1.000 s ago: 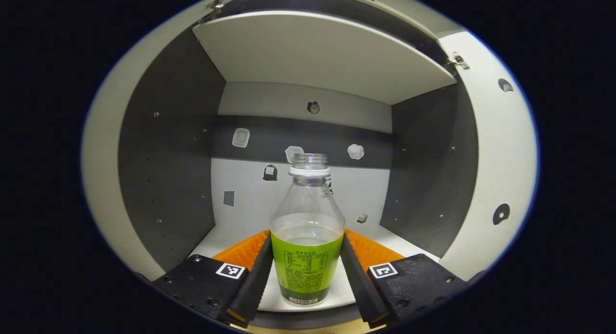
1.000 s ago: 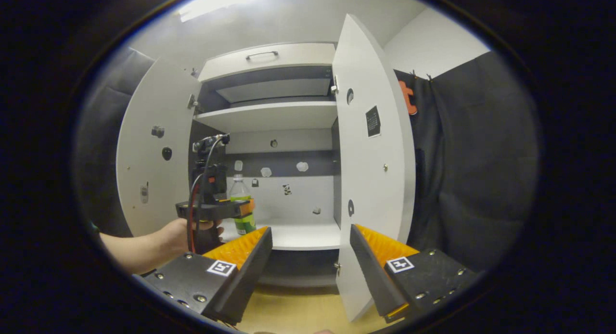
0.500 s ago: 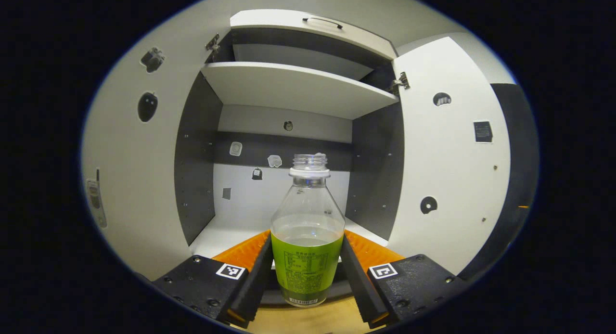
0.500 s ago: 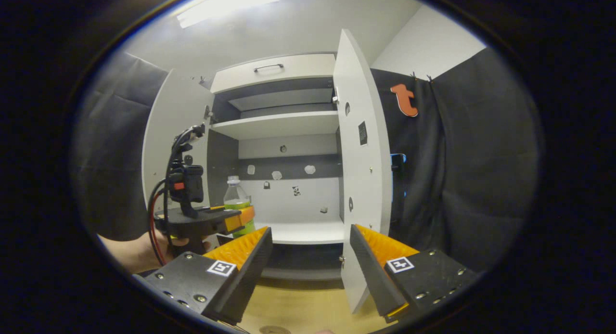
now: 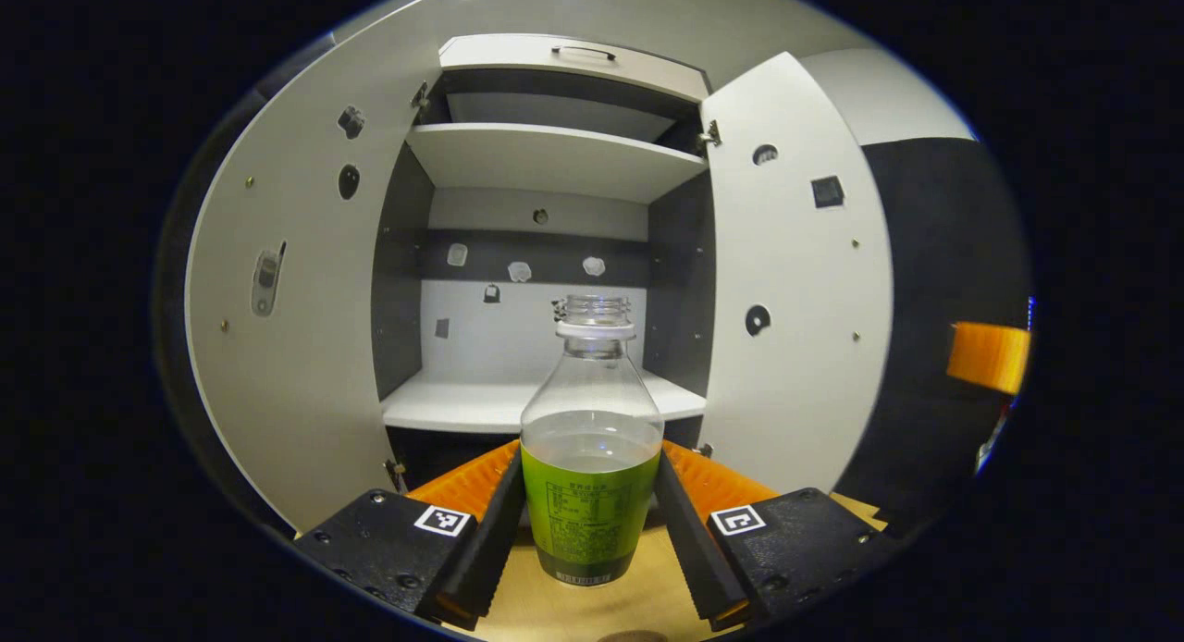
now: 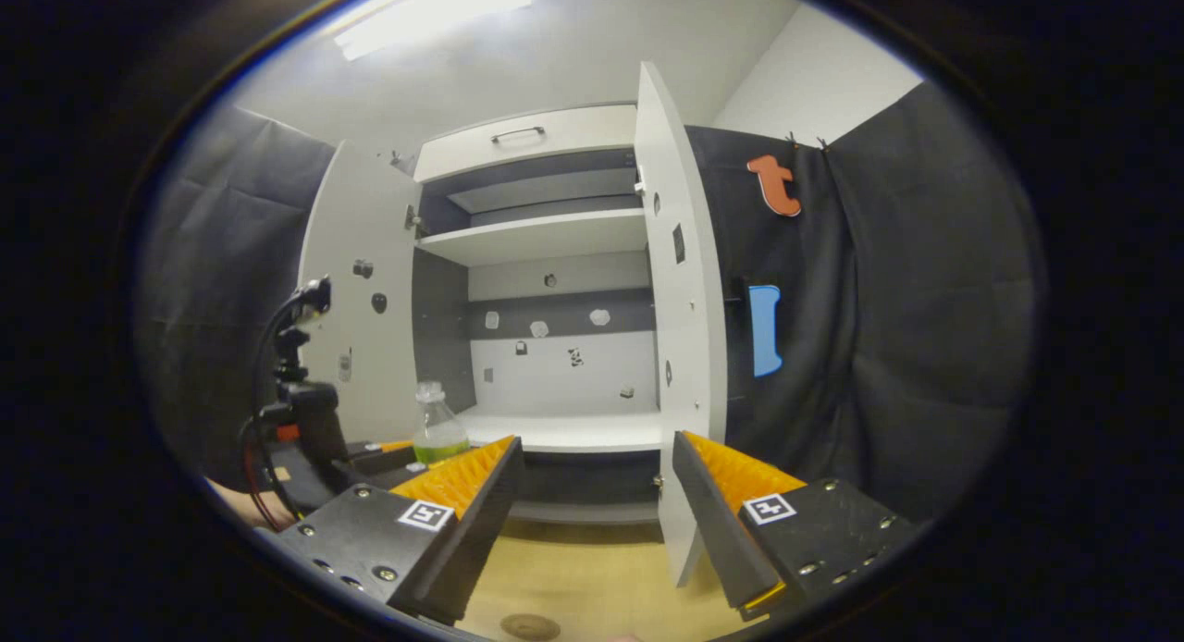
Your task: Grasp the bottle in the cabinet with the left hand and place it on the coaster, then close the right door with the right hand and the left door with the left hand.
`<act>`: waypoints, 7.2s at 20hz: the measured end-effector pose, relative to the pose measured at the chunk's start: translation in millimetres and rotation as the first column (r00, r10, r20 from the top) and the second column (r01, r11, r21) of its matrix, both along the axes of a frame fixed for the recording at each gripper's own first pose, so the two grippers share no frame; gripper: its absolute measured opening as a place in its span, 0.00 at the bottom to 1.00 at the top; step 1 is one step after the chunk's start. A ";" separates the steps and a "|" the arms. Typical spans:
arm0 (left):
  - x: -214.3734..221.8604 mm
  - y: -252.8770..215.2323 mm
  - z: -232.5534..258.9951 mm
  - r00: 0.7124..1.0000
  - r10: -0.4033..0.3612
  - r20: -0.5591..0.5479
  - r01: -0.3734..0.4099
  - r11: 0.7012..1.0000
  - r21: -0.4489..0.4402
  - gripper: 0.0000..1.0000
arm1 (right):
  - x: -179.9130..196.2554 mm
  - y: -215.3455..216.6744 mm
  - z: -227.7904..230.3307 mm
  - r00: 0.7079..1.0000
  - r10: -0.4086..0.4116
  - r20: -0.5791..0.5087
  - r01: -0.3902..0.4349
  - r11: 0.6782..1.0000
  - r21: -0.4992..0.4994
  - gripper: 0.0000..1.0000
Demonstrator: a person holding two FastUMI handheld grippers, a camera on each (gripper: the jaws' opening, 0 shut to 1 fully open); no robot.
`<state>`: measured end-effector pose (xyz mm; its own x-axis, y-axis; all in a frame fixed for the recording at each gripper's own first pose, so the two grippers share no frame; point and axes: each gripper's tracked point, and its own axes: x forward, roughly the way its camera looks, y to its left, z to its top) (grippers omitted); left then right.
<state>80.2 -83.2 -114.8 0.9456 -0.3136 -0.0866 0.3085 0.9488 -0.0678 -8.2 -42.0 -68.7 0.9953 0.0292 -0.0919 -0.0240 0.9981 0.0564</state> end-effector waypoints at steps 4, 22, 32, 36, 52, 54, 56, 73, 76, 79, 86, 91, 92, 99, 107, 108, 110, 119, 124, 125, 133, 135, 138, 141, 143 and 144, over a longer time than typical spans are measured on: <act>-37.9 -30.6 -46.5 0.991 -0.128 -0.046 0.127 0.992 -0.018 0.80 | -3.5 -9.8 -0.1 1.000 -0.010 -0.001 0.010 1.000 0.020 0.94; -87.7 -47.5 -228.4 0.928 -0.323 -0.187 0.329 0.944 0.003 0.83 | 25.8 39.4 -51.6 0.987 0.145 -0.071 -0.139 0.987 0.083 0.98; -88.9 -45.4 -214.0 0.905 -0.360 -0.226 0.378 0.925 0.044 0.82 | 40.9 28.4 -60.6 0.991 0.087 -0.104 -0.078 0.993 0.088 0.99; -83.2 -45.2 -172.6 0.908 -0.377 -0.184 0.392 0.918 0.055 0.82 | 40.6 17.1 -46.2 0.995 0.073 -0.067 -0.067 0.994 0.087 0.99; -43.0 -52.0 0.9 0.949 -0.311 -0.057 0.313 0.950 0.017 0.91 | 14.8 -89.8 -11.4 1.000 0.014 -0.004 -0.014 1.000 0.014 0.98; -38.6 -42.6 13.8 0.961 -0.268 -0.060 0.270 0.962 0.026 0.92 | 17.9 -125.5 -2.8 1.000 -0.018 0.010 0.018 1.000 -0.006 0.99; -37.0 -35.4 28.6 0.969 -0.240 -0.050 0.242 0.970 0.031 0.92 | 24.6 -162.6 5.7 0.998 -0.058 0.025 0.059 0.998 -0.021 0.98; -55.4 58.2 110.4 0.992 -0.115 0.049 0.116 0.993 -0.024 0.92 | 118.5 -260.8 34.1 0.986 -0.164 -0.008 0.163 0.982 -0.099 0.99; -59.2 82.5 105.2 0.997 -0.063 0.053 0.063 0.998 0.004 0.92 | 136.9 -223.5 28.2 0.995 -0.101 -0.027 0.098 0.991 -0.088 0.98; -63.4 102.3 103.5 0.998 -0.013 0.061 0.011 0.999 0.031 0.92 | 137.3 -185.2 11.0 0.989 -0.060 -0.136 0.055 0.998 -0.035 0.98; -70.2 130.9 94.2 0.997 0.066 0.030 -0.066 0.998 0.017 0.92 | 153.1 -129.8 17.1 0.995 -0.004 -0.097 -0.006 0.995 -0.095 0.88; -78.8 145.5 97.1 0.994 0.102 0.048 -0.104 0.994 0.038 0.92 | 159.9 -124.8 13.8 0.995 -0.028 -0.096 0.022 0.998 -0.065 0.88; -81.0 148.5 96.2 0.993 0.106 0.048 -0.108 0.993 0.041 0.92 | 161.2 -123.4 13.9 0.995 -0.026 -0.096 0.020 0.998 -0.062 0.88; -90.6 172.4 90.9 0.991 0.131 0.027 -0.131 0.991 -0.002 0.92 | 169.2 -117.8 15.1 0.996 -0.030 -0.079 0.025 0.997 -0.073 0.87; -94.2 231.7 106.4 0.959 0.269 0.091 -0.271 0.962 0.012 0.92 | 175.2 -94.9 15.5 0.999 -0.012 -0.039 0.010 0.999 -0.037 0.87; -92.8 241.3 105.7 0.952 0.293 0.084 -0.296 0.955 0.018 0.92 | 177.8 -89.6 16.0 0.999 -0.005 -0.036 0.004 0.999 -0.035 0.84; -90.2 260.0 103.9 0.941 0.331 0.070 -0.332 0.943 0.017 0.93 | 179.9 -81.9 13.5 0.999 0.001 -0.036 -0.002 1.000 -0.022 0.84; -90.2 348.9 97.2 0.879 0.477 0.022 -0.477 0.879 0.008 0.93 | 183.0 -10.8 -0.9 0.991 0.122 -0.052 -0.122 0.993 0.004 0.94; -92.8 386.7 92.6 0.846 0.533 -0.001 -0.533 0.846 -0.018 0.93 | 168.5 4.3 -17.3 0.985 0.156 -0.070 -0.159 0.987 -0.039 0.94; -90.9 393.0 91.1 0.840 0.543 -0.005 -0.543 0.839 -0.025 0.93 | 167.5 6.3 -18.6 0.985 0.159 -0.070 -0.161 0.986 -0.029 0.94; -53.1 409.1 100.9 0.840 0.541 -0.050 -0.541 0.826 -0.159 0.91 | 127.1 18.5 -10.7 0.980 0.182 -0.079 -0.180 0.983 0.028 0.96; -33.5 401.9 111.6 0.858 0.513 -0.039 -0.511 0.841 -0.177 0.91 | 112.0 7.9 -5.6 0.987 0.138 -0.076 -0.137 0.990 0.018 0.99; -13.4 376.9 130.3 0.892 0.453 -0.009 -0.450 0.884 -0.128 0.95 | 84.5 -4.2 6.7 0.993 0.109 -0.054 -0.109 0.994 0.004 0.97; 5.6 336.3 127.5 0.931 0.364 -0.022 -0.365 0.929 -0.056 0.96 | 56.7 -5.4 19.1 0.992 0.123 -0.038 -0.123 0.992 0.018 0.96; 3.4 327.1 134.4 0.922 0.387 0.013 -0.387 0.922 0.031 0.90 | 37.9 -6.9 24.8 0.991 0.126 -0.038 -0.125 0.992 0.020 0.96; 2.5 323.0 137.3 0.925 0.378 0.027 -0.379 0.923 0.061 0.89 | 28.9 -5.4 25.2 0.990 0.130 -0.046 -0.129 0.991 0.020 0.96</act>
